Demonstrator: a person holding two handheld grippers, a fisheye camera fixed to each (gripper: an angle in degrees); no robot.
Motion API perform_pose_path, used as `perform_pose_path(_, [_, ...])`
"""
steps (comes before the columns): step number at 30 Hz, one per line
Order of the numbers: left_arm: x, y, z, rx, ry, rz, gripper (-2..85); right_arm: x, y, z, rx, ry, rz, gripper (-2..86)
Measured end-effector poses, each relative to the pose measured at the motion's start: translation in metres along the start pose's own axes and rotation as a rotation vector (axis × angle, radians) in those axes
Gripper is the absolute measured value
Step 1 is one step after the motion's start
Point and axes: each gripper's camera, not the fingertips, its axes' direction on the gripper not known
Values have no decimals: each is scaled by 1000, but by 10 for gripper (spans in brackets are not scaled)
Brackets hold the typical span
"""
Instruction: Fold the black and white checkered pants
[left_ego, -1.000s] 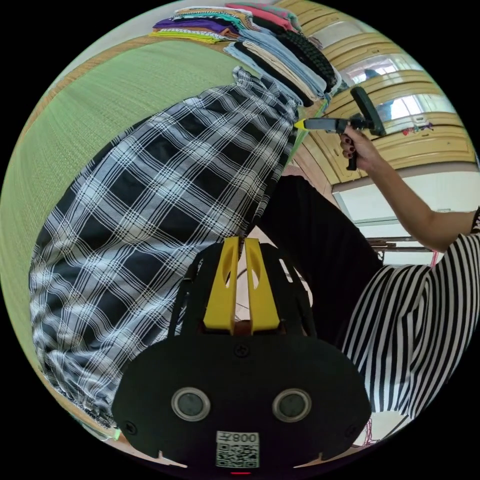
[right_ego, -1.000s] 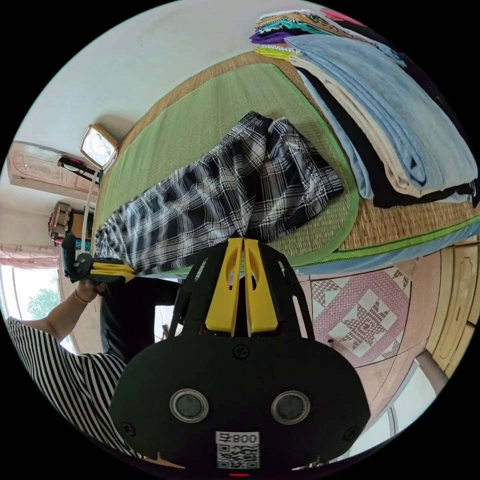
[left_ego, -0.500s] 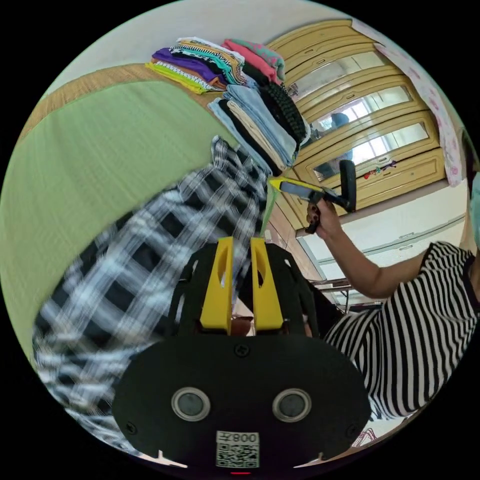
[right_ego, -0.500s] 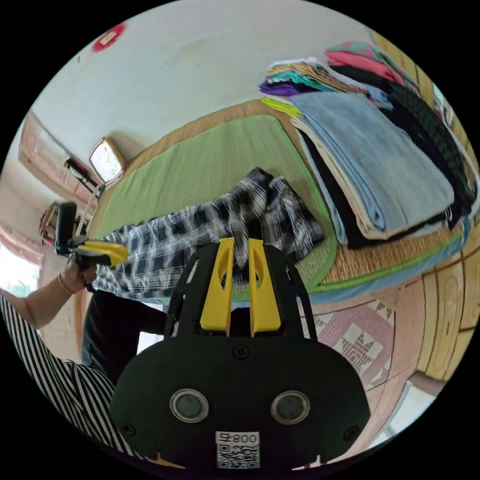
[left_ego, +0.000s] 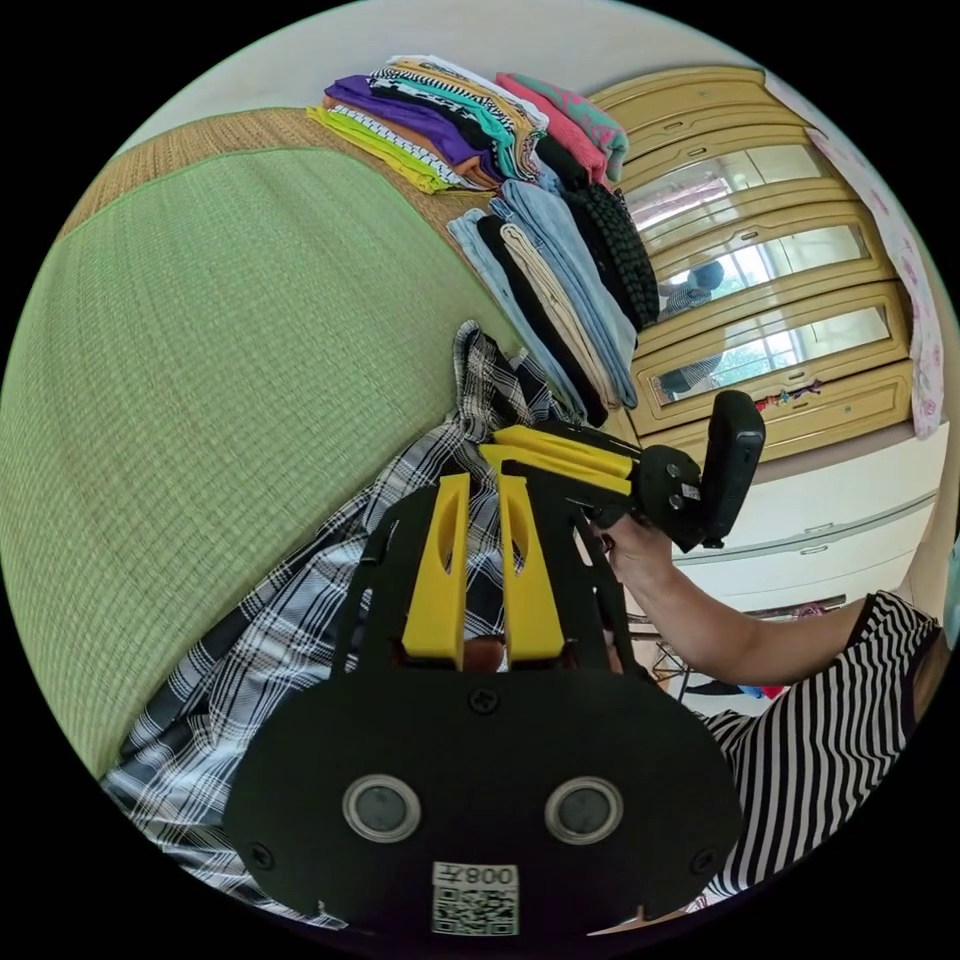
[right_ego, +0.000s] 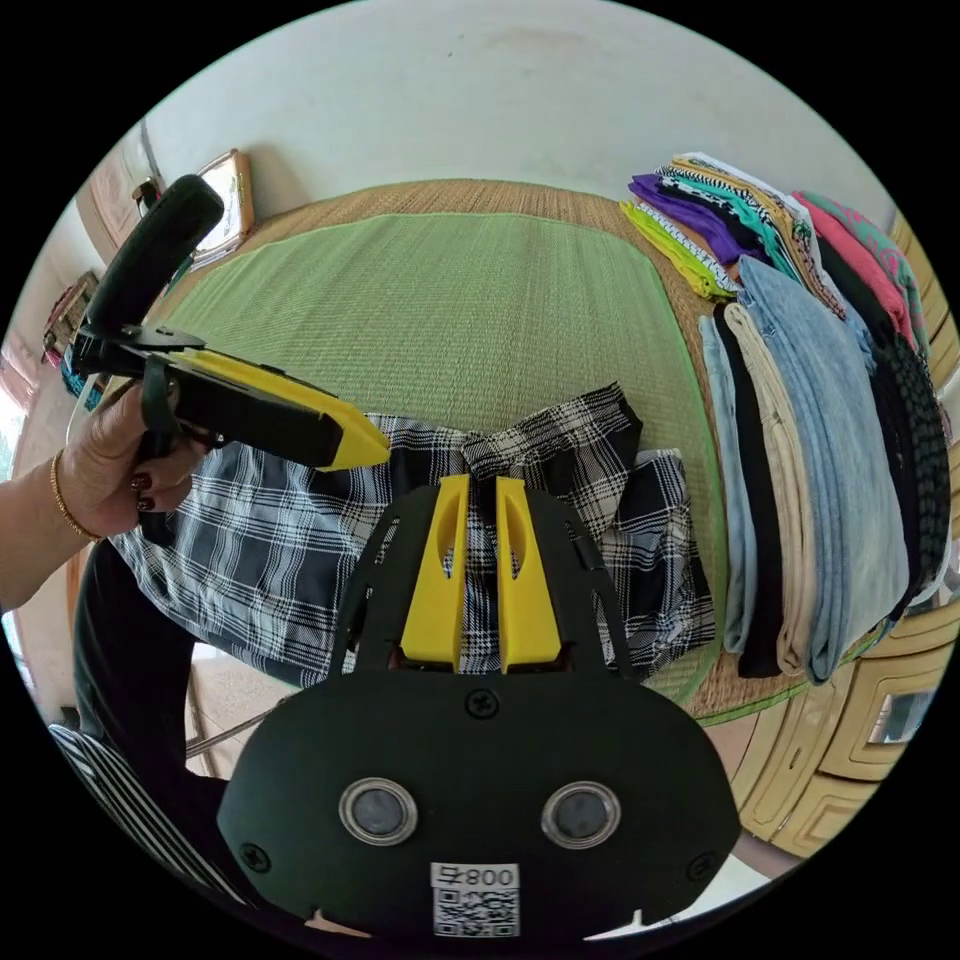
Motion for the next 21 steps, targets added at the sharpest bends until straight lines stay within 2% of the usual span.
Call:
perform_pose_path(6, [-6,-17,1,20,6,-10,46,27,18,-16,77,-44,84,9])
perform_pose_path(13, [15,-58,19,22,14,77,47,105,73,-71,337,-218,341,5])
perform_pose_path(21, [38,-103,64,-92,-77,129,62,179,133,-49,333,-338,611,5])
